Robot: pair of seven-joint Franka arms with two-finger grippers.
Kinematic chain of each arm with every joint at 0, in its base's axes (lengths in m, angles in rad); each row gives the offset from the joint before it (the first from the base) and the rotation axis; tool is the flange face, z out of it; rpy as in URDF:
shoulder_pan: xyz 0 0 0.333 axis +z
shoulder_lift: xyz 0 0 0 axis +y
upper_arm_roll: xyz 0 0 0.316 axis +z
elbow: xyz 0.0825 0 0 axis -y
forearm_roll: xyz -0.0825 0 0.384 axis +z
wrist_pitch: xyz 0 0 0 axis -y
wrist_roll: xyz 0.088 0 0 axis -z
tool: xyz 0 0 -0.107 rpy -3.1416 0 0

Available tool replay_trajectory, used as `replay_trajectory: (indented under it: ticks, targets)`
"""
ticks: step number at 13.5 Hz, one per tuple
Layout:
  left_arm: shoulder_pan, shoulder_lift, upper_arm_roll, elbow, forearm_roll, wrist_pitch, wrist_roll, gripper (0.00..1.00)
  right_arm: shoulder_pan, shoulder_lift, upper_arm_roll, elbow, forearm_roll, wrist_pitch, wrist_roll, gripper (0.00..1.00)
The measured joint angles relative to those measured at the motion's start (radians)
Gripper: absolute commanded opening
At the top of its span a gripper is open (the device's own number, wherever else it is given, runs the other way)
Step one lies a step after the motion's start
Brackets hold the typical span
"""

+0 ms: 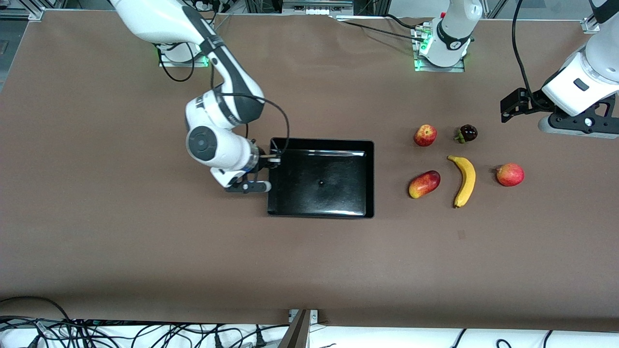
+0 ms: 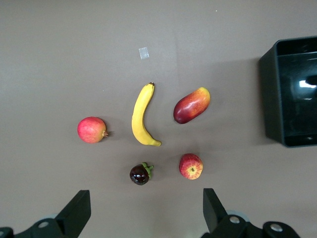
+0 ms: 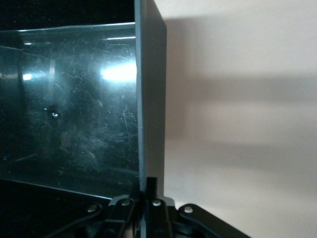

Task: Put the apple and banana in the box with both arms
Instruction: 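Slide the black box across the table toward the fruit with the right gripper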

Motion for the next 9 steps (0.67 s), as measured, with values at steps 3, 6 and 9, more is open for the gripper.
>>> replay_trajectory:
  ticks: [3,6,9]
  targets:
    - [0.000,0.000,0.000,0.000,0.000,0.000,0.000,1.00,0.055,0.007,0.000,0.000,0.000,0.030,0.014,0.00]
    - [0.000,0.000,0.000,0.000,0.000,0.000,0.000,1.00,0.076,0.016,0.000,-0.001,0.000,0.054,0.015,0.00]
    - [0.000,0.000,0.000,0.000,0.000,0.000,0.000,1.00,0.079,0.042,0.000,-0.002,0.000,0.090,0.016,0.00]
